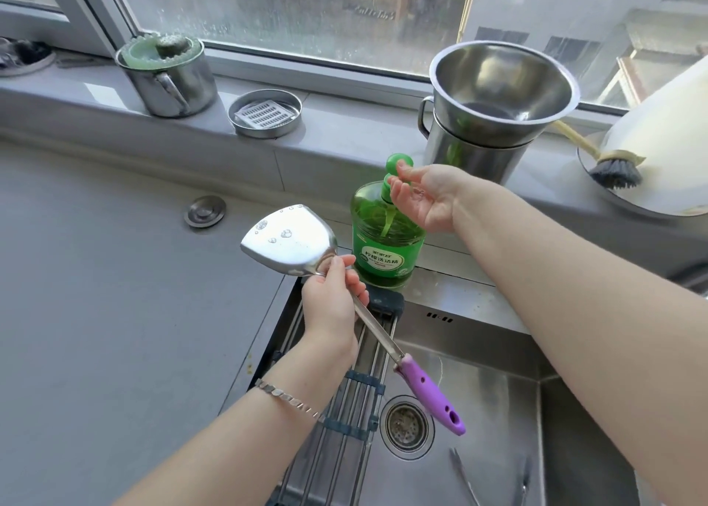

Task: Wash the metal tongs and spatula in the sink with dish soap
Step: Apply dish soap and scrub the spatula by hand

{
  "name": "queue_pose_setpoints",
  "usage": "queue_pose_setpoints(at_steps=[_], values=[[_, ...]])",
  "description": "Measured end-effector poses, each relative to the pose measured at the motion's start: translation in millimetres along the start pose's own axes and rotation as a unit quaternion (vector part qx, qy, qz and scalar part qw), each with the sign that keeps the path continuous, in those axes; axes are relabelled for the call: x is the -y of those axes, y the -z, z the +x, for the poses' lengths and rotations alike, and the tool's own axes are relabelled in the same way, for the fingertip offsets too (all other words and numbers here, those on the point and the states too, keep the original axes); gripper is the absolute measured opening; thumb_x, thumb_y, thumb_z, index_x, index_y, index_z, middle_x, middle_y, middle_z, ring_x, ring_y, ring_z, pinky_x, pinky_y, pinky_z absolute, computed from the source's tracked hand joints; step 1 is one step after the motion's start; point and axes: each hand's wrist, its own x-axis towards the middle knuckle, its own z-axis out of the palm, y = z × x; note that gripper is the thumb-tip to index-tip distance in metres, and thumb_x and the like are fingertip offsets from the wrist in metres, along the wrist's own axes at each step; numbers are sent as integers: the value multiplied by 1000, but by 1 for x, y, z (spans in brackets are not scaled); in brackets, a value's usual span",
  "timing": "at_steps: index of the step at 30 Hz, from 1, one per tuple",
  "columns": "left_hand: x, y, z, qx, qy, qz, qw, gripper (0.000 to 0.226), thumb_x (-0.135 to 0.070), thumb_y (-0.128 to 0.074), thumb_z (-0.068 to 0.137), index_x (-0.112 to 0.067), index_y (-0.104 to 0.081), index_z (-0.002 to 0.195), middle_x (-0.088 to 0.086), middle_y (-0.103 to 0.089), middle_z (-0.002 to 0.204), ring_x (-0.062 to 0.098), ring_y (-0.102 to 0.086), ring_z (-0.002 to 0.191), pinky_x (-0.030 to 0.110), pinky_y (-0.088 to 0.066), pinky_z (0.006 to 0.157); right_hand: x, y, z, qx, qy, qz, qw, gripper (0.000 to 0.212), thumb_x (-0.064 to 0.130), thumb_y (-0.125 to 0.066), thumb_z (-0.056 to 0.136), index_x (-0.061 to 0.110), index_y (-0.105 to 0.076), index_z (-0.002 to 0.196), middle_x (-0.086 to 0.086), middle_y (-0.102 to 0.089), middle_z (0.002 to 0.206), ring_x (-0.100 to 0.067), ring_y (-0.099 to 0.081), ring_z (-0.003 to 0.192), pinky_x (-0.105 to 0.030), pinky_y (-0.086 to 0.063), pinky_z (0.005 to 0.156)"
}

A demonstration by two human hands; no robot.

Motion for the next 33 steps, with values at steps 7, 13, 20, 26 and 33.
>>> queue_pose_setpoints(at_steps=[7, 13, 20, 26, 33], values=[[-6, -6, 1, 12, -17, -4, 1000, 28, -15, -38, 100, -11, -55, 79, -5, -42, 52, 7, -41, 45, 24, -40, 54, 4, -1, 5, -26, 23, -77, 996, 29, 27, -56, 92, 4, -55, 76, -1, -52, 49, -7, -51, 32, -12, -41, 31], [1, -8, 6, 15, -9, -3, 1000, 29, -14, -38, 100, -11, -54, 77, -7, -43, 47, 6, -41, 42, 24, -39, 52, 0, 6, 10, -5, -2, -32, 999, 28, 26, -55, 92, 5, -56, 73, -2, -53, 41, -6, -49, 30, -11, -39, 29], [-1, -5, 1, -11, 8, -31, 999, 29, -20, -38, 100, -12, -54, 77, -5, -41, 52, 7, -40, 44, 22, -38, 49, -8, 3, -3, -22, 15, -27, 999, 37, 36, -57, 89, 0, -54, 80, -5, -55, 50, -7, -53, 31, -11, -46, 35], [-10, 0, -8, -109, 34, -60, 992, 39, -38, -38, 99, -13, -42, 68, -6, -34, 47, 4, -30, 32, 18, -29, 38, -80, 41, -61, -71, 163, -25, 984, 37, 22, -35, 101, -3, -59, 88, -14, -64, 79, -21, -69, 61, -24, -57, 56], [-5, -8, -49, -140, 70, -142, 977, 41, -34, -34, 100, -15, -32, 64, -3, -18, 52, 7, -15, 27, 18, -16, 32, -227, 115, -92, -162, 522, -669, 504, 42, 24, -27, 99, 4, -44, 132, -5, -46, 136, -22, -40, 127, -27, -22, 113]])
